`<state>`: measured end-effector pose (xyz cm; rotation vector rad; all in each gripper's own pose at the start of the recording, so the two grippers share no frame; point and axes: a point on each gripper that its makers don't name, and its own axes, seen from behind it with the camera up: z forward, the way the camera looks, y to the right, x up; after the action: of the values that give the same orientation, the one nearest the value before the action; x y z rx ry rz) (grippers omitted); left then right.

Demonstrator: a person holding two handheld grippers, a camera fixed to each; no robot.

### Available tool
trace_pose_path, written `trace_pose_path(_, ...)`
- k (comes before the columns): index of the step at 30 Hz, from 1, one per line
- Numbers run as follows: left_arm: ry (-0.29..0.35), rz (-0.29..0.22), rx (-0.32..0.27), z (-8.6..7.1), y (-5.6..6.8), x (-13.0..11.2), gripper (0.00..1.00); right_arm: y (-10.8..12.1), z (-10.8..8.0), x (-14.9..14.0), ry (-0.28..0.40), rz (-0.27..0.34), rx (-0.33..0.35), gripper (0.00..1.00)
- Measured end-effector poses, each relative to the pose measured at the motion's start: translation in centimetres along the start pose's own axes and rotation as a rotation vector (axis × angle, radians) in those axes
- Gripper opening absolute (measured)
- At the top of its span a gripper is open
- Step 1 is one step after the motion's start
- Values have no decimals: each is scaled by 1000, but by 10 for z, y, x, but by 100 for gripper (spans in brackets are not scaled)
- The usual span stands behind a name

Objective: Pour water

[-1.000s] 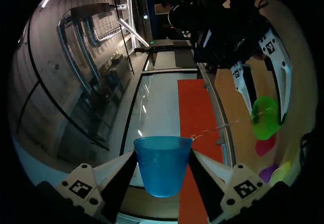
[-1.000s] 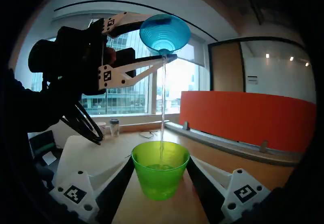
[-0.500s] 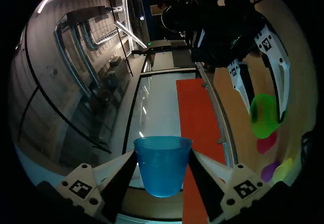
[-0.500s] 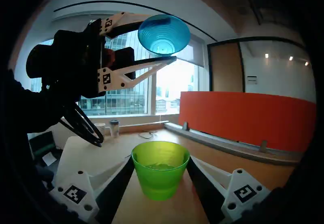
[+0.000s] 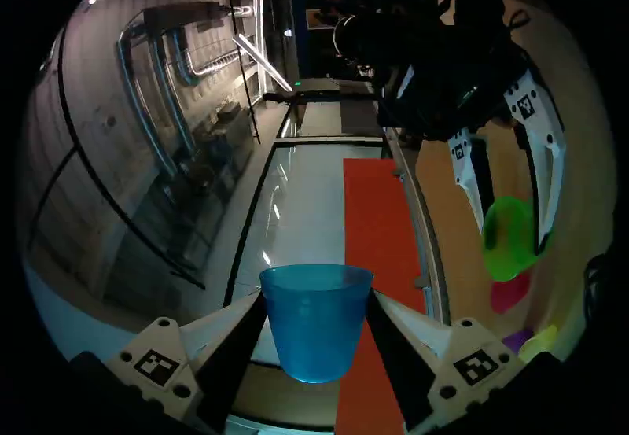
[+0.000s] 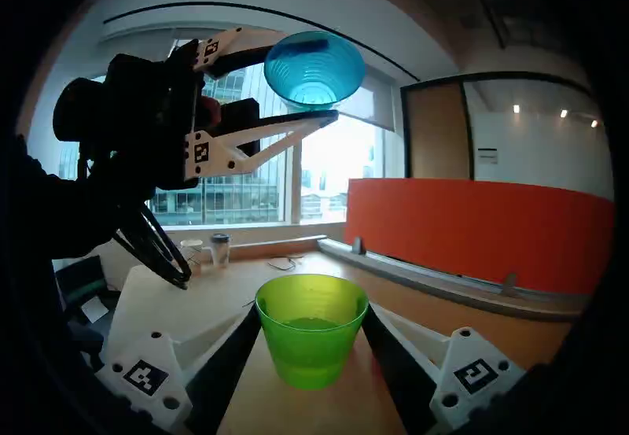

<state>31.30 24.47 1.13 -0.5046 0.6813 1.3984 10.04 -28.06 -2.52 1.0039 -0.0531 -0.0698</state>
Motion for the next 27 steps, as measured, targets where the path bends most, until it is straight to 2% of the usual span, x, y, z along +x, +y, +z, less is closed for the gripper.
trace_pose_path(5,6,-144,7,0,-1,-2,85,0,-1,0,1,0,0,91)
trace_pose_path(11,12,-333,30,-1,-9,-9,85,0,-1,1,2,0,-1,90)
trace_pose_path(20,-1,-550,56,-2,-14,-24,85,1,-1,2,5,2,-6,90)
trace_pose_path(27,-28,-714,50,-3,-11,-33,85,1,0,3,7,2,-5,91)
